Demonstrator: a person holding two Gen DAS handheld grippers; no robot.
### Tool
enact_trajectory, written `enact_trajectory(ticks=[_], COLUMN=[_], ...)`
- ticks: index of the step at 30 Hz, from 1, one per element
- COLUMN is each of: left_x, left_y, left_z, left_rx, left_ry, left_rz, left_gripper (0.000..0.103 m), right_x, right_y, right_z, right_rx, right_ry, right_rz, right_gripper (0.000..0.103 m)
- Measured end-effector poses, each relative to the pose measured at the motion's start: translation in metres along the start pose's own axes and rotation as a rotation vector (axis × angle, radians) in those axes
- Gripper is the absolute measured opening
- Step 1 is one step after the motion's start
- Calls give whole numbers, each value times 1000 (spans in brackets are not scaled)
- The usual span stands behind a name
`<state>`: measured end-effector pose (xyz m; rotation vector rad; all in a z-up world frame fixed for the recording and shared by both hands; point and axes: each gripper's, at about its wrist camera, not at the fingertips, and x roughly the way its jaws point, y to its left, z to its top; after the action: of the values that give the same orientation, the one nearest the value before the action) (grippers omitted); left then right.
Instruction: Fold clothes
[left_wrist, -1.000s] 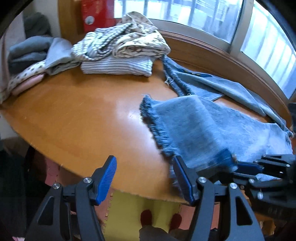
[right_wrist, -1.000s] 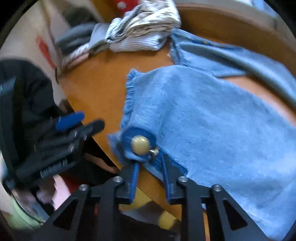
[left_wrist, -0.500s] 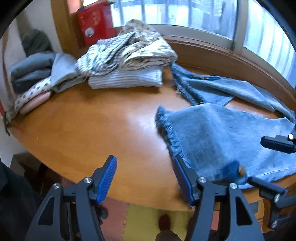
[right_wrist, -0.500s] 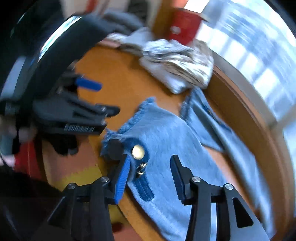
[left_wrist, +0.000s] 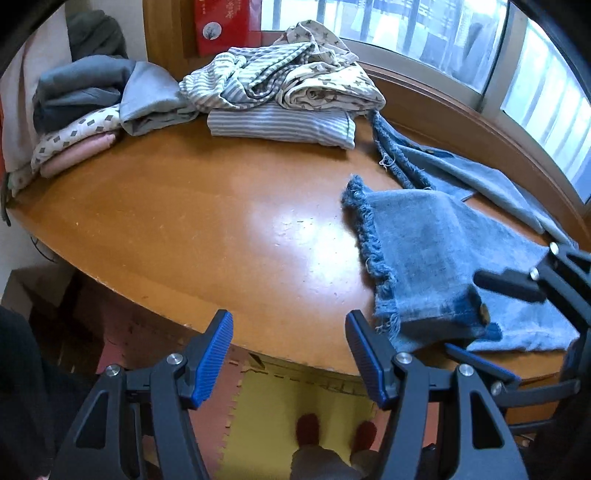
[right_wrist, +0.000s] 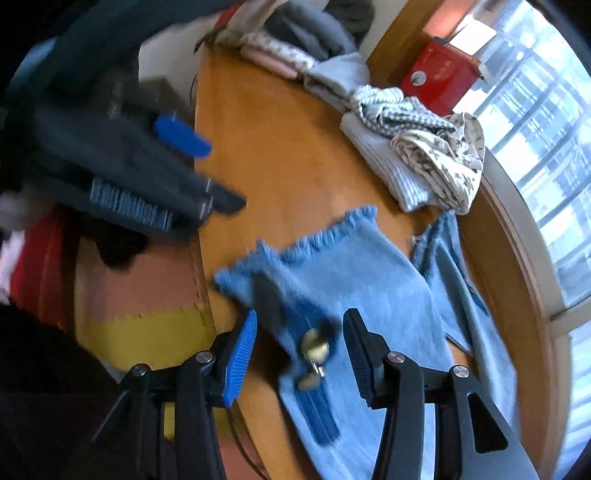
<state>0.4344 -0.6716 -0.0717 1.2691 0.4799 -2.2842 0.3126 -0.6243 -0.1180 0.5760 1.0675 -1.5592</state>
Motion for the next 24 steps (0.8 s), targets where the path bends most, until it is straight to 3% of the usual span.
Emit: enact_trajectory(ticks=[4,10,14,15,16,19,24], left_x=[1,3,5,5,4,2,1], left_y=[10,21,25,26,27,32,41], left_z=[2,2,2,2,2,1,1], left_rx=[-21,-33,-36,-36,-37,-42,-68], left_ry=[1,4,9,10,8,1,0], left_rz=[-12,-14,-17,-17,-15,-7,13], left_gripper=[61,61,61,61,61,61,61], right_x=[12,41,51,53,56,42,-40], right_y=[-2,8,-8,-13,-20,-57,-133], right_z=[11,16,26,28,30,37,20], right_rx=[36,-73,23,59,106,326,900], right_ry=[6,87,128,140,156,94,-223], right_rz=[31,-53,0,17,35,11,100], right_gripper=[52,51,51,39,9,8,8])
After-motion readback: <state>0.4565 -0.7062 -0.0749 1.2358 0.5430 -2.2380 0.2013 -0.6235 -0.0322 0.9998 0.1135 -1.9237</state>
